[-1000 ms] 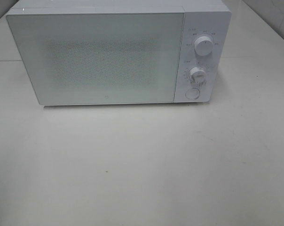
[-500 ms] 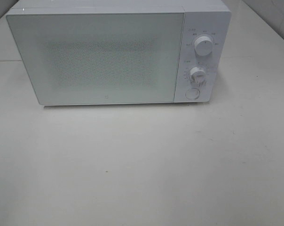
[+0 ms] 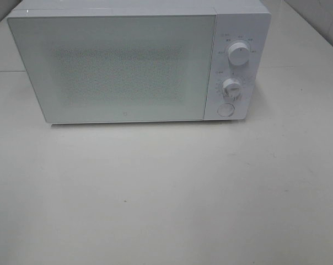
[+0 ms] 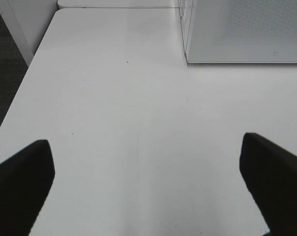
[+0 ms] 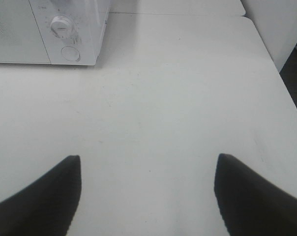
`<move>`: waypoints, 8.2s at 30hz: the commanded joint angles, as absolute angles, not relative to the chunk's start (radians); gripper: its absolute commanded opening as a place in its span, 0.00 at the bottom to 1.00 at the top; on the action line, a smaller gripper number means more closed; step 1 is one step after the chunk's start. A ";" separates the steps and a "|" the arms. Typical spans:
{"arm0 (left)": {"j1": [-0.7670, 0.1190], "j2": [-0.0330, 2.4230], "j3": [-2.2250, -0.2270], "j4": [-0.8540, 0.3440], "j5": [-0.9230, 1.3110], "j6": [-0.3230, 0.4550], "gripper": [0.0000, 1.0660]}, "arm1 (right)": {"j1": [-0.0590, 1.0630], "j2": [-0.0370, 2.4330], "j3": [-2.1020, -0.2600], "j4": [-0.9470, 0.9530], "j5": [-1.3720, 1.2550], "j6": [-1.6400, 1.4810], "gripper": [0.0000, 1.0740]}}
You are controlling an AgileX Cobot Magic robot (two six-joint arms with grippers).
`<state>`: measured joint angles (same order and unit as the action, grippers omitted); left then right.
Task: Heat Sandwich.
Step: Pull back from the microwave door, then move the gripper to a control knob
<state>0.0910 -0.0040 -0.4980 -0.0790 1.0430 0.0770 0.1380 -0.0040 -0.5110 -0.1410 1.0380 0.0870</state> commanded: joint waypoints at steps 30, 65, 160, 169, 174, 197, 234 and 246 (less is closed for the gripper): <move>0.095 -0.032 -0.493 -0.088 1.037 0.072 0.92 | 0.132 -0.031 -0.507 -0.145 1.027 0.089 0.67; 0.095 -0.032 -0.493 -0.088 1.037 0.073 0.92 | 0.132 0.241 -0.577 -0.149 0.768 0.100 0.67; 0.095 -0.032 -0.493 -0.088 1.037 0.073 0.92 | 0.772 1.569 -0.327 0.825 -1.201 -0.306 0.67; 0.095 -0.032 -0.493 -0.088 1.037 0.073 0.92 | 0.844 1.656 -0.329 0.918 -1.256 -0.305 0.67; 0.095 -0.032 -0.493 -0.088 1.037 0.073 0.92 | 0.844 1.664 -0.329 0.924 -1.258 -0.305 0.67; 0.095 -0.032 -0.493 -0.088 1.037 0.073 0.92 | 0.822 1.789 -0.415 0.885 -1.252 -0.245 0.67; 0.095 -0.032 -0.493 -0.088 1.037 0.073 0.92 | 0.561 2.003 -0.699 0.606 -1.147 -0.252 0.67; 0.095 -0.032 -0.493 -0.088 1.037 0.073 0.92 | 0.550 2.013 -0.716 0.609 -1.148 -0.252 0.66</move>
